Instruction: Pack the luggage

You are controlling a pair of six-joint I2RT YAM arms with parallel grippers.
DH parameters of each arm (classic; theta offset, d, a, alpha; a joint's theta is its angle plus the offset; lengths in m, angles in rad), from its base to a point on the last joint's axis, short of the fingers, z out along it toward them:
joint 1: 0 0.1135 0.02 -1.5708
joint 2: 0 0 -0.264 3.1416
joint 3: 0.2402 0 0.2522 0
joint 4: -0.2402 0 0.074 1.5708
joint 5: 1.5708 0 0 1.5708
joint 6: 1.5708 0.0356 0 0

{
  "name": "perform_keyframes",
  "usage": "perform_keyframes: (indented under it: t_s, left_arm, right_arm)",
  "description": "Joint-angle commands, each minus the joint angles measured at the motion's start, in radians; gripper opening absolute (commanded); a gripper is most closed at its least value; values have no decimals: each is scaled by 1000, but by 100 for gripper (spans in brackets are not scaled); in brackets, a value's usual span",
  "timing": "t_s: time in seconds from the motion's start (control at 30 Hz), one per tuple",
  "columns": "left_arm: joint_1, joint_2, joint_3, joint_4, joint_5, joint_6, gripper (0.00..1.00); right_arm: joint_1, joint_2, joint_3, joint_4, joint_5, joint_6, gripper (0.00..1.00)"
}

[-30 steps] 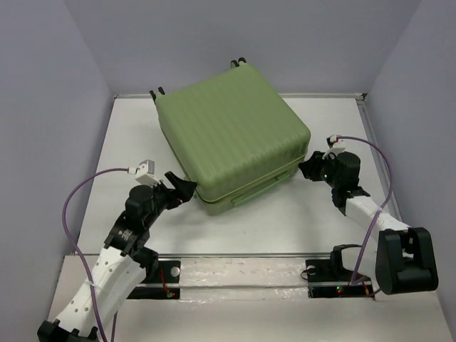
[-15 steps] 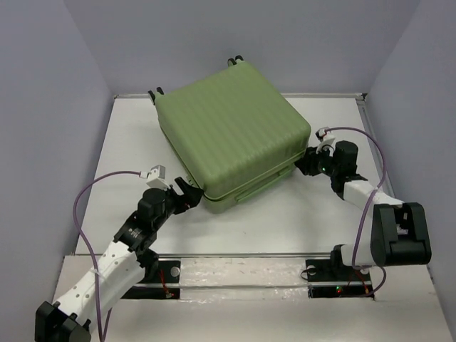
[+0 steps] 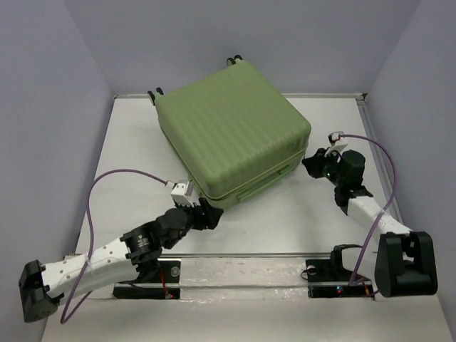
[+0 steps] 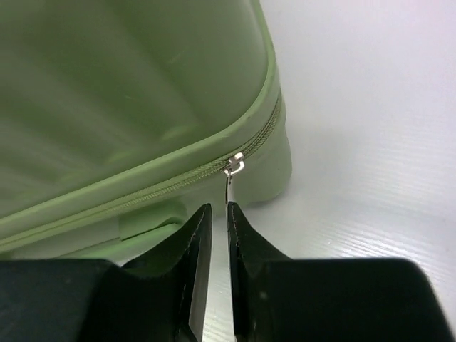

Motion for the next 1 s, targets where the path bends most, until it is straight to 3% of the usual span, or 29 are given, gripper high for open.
perform_keyframes:
  t_s: [0.0,0.13,0.17,0.27,0.4,0.73,0.87,0.9,0.97]
  left_arm:
    - [-226,154,63,75,-298,-33,80]
    - [-317,352,149,139,-361,-20,82]
    - [-320,398,169,182,-355,-10,83]
    - [-320,455,180,299,-320,56,84]
    - [-320,507,226,297,-346,98,85]
    - [-252,576,228,325,-285,89,85]
    - [-251,550,211,270,-322,40,85]
    - [-249,511,199,261,-331,30,85]
    - [-242,440,171,207,-340,3,85]
  right_arm:
    - [-12,-60,3,37,128,49,28]
    - [-35,40,87,1,21,-46,36]
    - [-35,60,100,6,-66,-66,37]
    - [-54,144,150,4,-118,-106,45]
    - [-67,161,184,1,-133,-123,46]
    - [-67,226,210,52,-161,-154,34]
    - [-67,233,192,124,-168,-139,23]
    - [-67,235,189,139,-165,-134,14]
    - [-67,232,174,175,-162,-113,12]
